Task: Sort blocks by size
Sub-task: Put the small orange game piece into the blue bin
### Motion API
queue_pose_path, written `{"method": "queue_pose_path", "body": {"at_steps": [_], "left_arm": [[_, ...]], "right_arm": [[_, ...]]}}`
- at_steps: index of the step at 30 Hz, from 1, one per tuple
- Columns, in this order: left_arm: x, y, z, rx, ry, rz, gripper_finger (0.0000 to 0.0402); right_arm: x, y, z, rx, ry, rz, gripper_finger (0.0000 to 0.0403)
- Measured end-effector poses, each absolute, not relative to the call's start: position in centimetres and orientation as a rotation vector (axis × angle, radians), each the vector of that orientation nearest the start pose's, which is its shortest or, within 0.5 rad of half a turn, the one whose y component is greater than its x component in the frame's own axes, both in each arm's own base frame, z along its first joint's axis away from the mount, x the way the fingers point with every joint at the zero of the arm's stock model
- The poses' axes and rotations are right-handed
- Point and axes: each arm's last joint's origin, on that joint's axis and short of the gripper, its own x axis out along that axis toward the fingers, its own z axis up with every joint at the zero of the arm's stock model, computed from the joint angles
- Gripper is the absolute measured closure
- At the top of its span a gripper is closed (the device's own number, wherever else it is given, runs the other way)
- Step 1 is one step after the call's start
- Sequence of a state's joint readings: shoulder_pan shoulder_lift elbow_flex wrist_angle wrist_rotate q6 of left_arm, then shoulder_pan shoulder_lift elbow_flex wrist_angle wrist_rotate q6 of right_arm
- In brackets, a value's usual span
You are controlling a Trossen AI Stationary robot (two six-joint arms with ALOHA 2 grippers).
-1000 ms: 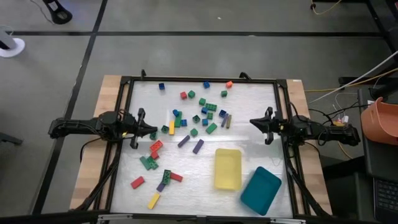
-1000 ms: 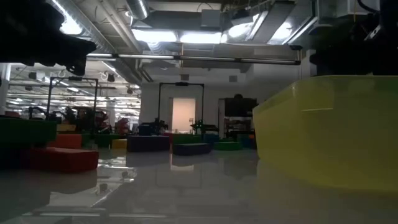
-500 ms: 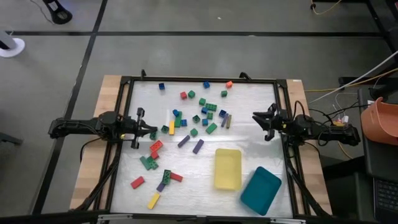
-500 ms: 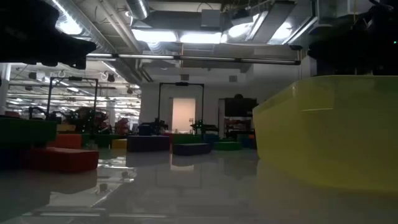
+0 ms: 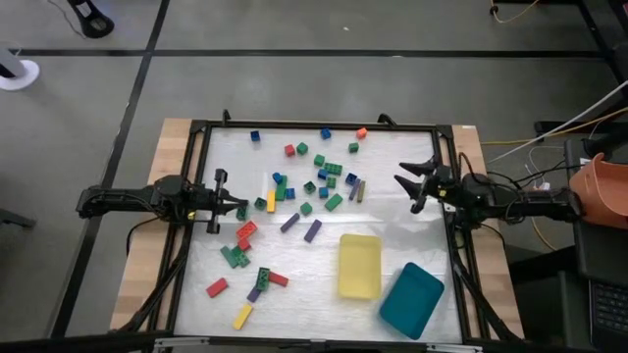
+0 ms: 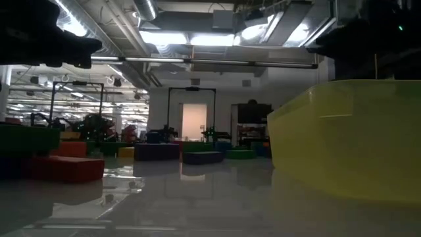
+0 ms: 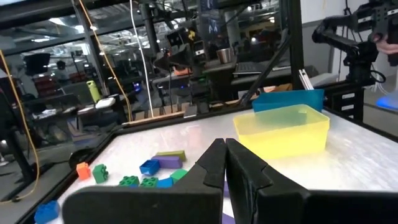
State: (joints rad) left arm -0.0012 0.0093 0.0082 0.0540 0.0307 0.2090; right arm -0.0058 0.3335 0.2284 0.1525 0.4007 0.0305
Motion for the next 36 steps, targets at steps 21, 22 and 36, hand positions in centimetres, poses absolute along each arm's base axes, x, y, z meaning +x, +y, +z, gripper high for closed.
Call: {"method": "queue_pose_path", "body": {"at_steps": [21,22,36], "left_arm": [[9.8,-0.1,17.1,0.129,-0.057,-0.027,0.0402],[9.8,-0.1,17.1,0.128,-0.057,-0.027,0.0402],[9.8,-0.1,17.1,0.130,-0.055,-0.027,0.0402]], "right_arm": [[23.2,-15.7,24.9,-0.123,0.881,-0.421,0.0210],[23.7,-16.5,24.6,-0.138,0.912,-0.413,0.0210],[28.4,-23.5,21.4,-0.318,1.228,-0.268,0.0210]]}}
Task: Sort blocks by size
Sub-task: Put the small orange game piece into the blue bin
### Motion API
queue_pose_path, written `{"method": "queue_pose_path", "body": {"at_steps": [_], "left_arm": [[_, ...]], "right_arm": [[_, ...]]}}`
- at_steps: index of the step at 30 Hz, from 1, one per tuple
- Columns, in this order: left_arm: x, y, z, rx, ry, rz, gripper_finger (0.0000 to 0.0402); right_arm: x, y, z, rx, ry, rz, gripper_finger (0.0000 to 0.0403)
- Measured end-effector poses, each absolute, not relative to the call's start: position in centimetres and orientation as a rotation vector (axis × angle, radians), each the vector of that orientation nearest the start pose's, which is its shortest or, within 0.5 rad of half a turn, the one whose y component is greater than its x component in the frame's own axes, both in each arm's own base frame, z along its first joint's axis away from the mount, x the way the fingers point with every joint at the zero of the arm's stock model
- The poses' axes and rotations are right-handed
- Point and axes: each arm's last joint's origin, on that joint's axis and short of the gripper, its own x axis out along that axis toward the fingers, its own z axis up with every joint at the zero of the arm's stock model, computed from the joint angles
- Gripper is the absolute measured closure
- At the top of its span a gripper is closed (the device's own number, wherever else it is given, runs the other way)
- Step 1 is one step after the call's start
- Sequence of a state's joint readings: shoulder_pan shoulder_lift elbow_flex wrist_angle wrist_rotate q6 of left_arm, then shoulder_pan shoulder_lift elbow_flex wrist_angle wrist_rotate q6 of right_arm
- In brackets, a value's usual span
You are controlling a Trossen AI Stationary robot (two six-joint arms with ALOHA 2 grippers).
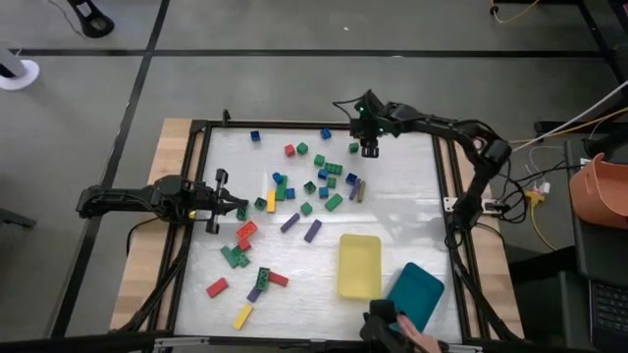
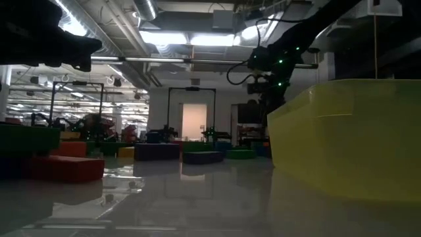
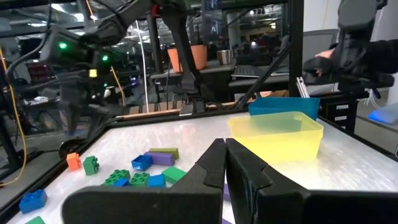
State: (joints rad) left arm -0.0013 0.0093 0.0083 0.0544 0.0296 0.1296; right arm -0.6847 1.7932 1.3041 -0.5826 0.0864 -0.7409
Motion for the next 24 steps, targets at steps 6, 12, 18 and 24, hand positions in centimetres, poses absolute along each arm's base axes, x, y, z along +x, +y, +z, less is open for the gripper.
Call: {"method": "queue_pose_path", "body": {"at_steps": [6,12,18,24], "left_arm": [[9.8,-0.1,16.8,0.130,-0.026,-0.029,0.0402],[9.8,-0.1,16.7,0.128,-0.020,-0.029,0.0402],[9.8,-0.1,16.7,0.130,-0.018,-0.029,0.0402],[9.8,-0.1,16.7,0.130,-0.017,-0.029,0.0402]], "right_arm": [[28.7,-25.6,20.5,-0.319,1.292,-0.245,0.0210],[27.9,-27.1,19.5,-0.274,1.335,-0.254,0.0210],[27.1,-27.9,19.4,-0.244,1.327,-0.259,0.0210],[27.1,-28.0,19.2,-0.244,1.303,-0.218,0.0210]]}}
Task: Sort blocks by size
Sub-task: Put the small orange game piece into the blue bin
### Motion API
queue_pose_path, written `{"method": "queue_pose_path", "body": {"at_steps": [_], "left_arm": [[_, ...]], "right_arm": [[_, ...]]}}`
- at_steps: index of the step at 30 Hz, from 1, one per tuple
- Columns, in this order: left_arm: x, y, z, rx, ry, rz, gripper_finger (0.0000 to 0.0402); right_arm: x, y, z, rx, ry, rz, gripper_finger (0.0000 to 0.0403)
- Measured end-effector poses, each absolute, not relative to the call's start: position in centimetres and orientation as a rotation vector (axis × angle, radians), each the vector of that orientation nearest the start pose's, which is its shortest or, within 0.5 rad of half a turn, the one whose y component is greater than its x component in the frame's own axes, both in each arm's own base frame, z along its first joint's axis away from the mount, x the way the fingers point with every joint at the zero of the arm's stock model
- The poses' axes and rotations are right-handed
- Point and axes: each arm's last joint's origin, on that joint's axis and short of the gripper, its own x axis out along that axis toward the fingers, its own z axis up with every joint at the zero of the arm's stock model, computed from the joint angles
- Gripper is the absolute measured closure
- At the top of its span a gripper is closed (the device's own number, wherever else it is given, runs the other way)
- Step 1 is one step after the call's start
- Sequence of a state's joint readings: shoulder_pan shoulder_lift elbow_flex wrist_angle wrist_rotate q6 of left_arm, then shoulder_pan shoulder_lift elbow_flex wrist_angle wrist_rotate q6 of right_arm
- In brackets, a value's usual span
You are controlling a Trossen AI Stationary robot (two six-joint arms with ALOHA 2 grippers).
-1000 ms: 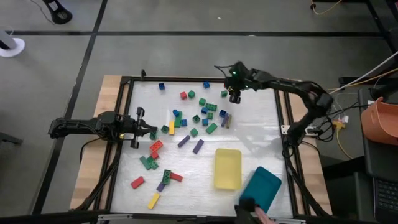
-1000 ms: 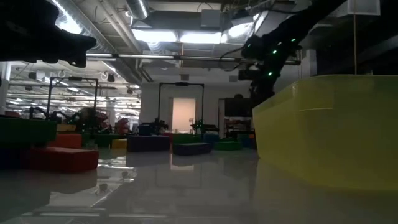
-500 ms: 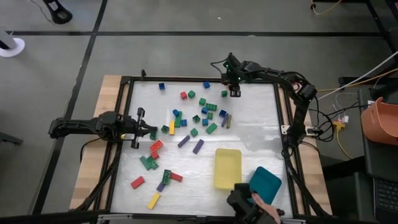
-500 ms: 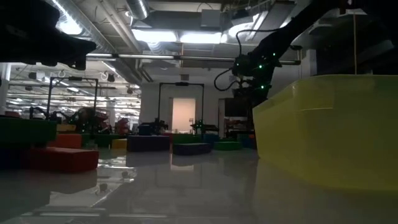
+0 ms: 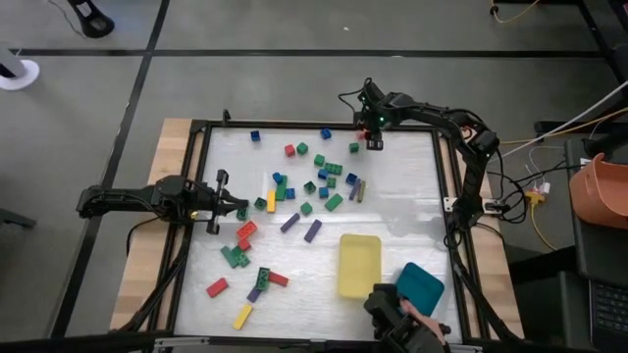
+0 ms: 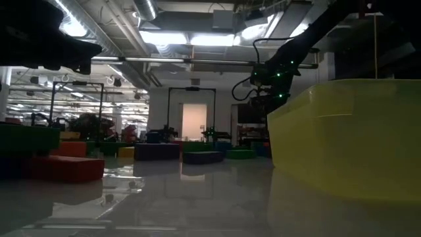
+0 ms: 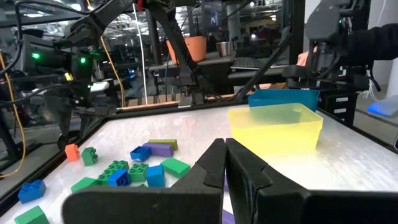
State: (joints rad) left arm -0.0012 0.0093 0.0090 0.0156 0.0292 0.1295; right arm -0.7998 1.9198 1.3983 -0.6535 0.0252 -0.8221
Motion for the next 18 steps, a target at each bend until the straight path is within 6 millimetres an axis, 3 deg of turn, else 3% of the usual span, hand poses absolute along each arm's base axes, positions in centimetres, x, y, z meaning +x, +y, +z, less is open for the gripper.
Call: {"method": "queue_pose_path", "body": {"at_steps": [7,18], "left_arm": [[9.8,-0.1,16.7,0.130,-0.016,-0.029,0.0402],[9.8,-0.1,16.7,0.130,-0.014,-0.029,0.0402]], "right_arm": [[27.3,-28.2,19.1,-0.255,1.290,-0.224,0.0210],[27.6,-28.7,16.6,-0.252,1.376,-0.234,0.0210]]}}
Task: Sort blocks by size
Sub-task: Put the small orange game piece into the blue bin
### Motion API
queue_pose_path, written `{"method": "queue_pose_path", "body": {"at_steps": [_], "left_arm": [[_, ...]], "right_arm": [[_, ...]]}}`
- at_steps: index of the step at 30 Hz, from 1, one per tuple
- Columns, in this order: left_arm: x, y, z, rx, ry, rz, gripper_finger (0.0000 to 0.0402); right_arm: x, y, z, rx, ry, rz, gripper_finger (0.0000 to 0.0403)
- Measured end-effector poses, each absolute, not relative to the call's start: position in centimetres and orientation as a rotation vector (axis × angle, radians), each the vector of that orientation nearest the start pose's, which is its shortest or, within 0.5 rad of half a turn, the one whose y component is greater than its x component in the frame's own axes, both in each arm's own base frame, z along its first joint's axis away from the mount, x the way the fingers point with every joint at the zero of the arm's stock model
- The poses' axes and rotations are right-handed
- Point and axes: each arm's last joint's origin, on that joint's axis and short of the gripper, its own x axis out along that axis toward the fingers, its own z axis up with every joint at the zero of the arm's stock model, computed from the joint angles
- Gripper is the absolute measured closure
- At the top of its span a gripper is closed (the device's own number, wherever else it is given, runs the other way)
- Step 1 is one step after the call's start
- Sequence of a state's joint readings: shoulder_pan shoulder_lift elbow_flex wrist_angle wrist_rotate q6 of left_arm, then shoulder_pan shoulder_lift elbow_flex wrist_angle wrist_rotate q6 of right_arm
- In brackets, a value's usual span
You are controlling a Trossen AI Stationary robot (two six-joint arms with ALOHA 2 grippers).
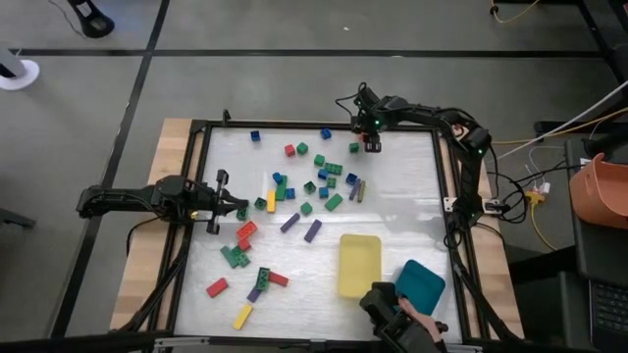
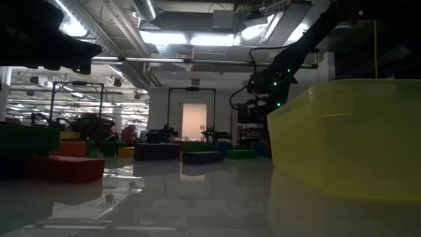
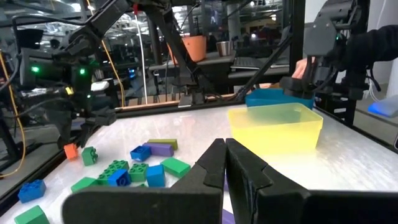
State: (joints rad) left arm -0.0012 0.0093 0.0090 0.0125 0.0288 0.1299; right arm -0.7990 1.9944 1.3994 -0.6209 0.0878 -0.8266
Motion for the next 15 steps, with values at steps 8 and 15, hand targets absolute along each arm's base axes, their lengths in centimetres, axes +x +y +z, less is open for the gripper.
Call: {"method": "queue_pose_path", "body": {"at_steps": [8,15], "left_arm": [[9.77,-0.09,16.71,0.130,-0.014,-0.029,0.0402],[9.77,-0.10,16.70,0.130,-0.014,-0.030,0.0402]], "right_arm": [[27.73,-28.85,16.55,-0.266,1.371,-0.228,0.0210],[27.71,-28.74,16.51,-0.266,1.379,-0.218,0.0210]]}}
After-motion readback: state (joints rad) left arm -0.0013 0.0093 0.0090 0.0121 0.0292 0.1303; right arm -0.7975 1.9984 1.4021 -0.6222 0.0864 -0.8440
